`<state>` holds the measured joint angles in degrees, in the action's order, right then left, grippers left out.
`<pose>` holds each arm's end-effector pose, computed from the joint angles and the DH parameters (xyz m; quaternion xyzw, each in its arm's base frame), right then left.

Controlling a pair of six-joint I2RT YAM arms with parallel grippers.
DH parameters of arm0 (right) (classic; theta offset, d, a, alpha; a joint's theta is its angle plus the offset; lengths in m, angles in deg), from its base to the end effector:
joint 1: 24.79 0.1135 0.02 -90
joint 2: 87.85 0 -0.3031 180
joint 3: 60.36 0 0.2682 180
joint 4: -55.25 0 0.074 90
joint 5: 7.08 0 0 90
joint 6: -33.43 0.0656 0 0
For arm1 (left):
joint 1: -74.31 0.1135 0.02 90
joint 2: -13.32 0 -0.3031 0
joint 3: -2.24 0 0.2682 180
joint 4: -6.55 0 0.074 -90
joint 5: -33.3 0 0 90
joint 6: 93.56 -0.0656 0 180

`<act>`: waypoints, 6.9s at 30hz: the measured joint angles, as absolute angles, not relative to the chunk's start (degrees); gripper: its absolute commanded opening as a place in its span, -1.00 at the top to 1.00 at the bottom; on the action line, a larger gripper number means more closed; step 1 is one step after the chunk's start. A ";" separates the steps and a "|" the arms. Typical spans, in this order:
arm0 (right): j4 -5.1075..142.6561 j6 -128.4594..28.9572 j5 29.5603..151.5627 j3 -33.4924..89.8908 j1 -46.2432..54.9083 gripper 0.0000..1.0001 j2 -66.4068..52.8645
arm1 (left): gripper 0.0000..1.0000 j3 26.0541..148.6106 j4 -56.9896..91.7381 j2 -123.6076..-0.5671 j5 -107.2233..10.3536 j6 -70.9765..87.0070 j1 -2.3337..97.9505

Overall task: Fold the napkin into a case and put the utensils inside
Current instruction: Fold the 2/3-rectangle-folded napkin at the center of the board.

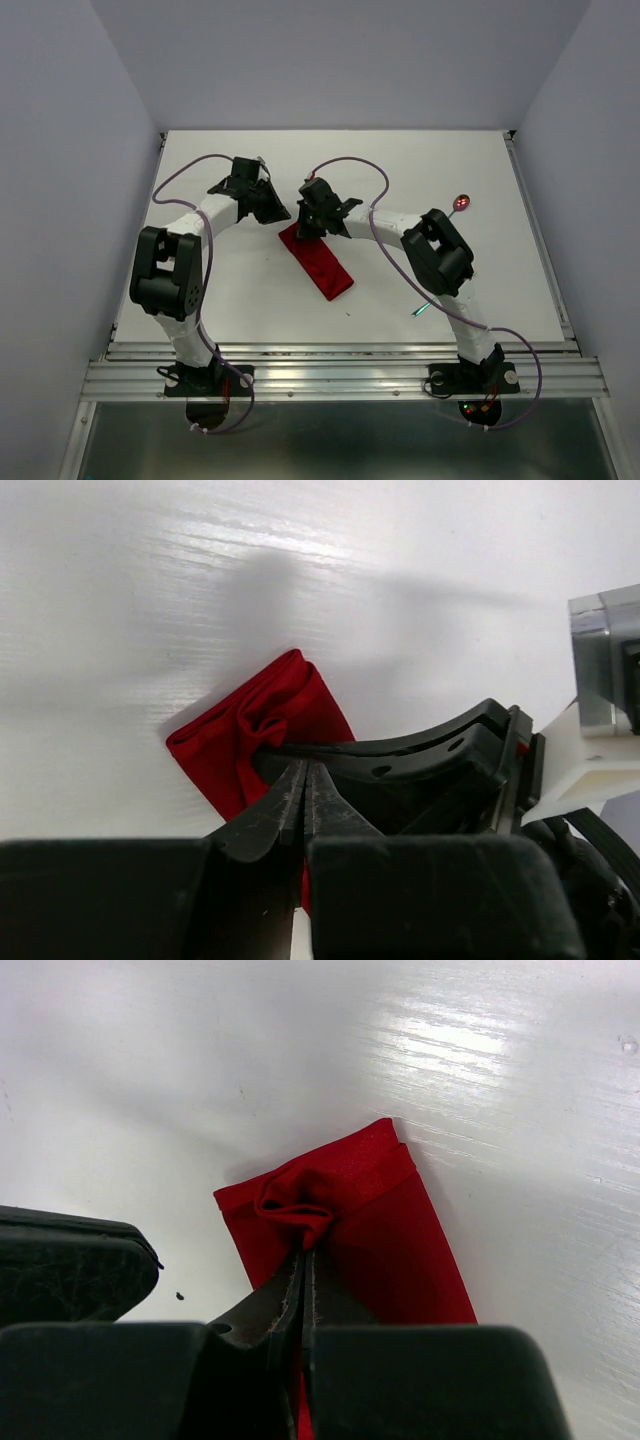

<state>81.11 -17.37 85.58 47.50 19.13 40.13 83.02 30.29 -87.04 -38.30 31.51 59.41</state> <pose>0.3979 0.3874 0.1598 -0.0469 0.9257 0.2647 0.2661 0.4067 -0.1296 0.2283 -0.0963 0.9034 -0.2982 0.2925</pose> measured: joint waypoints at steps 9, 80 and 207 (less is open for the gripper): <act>80.76 -17.37 85.86 47.33 19.13 0.99 40.13 | 0.95 83.08 28.56 -90.77 -35.57 32.16 59.59; 67.64 -11.68 93.07 14.43 18.41 0.99 21.53 | -0.45 79.24 33.48 -85.68 -43.40 28.36 58.87; 54.27 -37.93 68.27 22.58 30.80 0.27 27.78 | 1.00 68.42 27.42 -84.44 -35.88 37.87 58.54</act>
<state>54.27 -37.93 68.27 22.58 30.80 27.78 68.42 27.42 -84.44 -35.88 37.87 58.54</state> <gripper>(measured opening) 0.371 0.156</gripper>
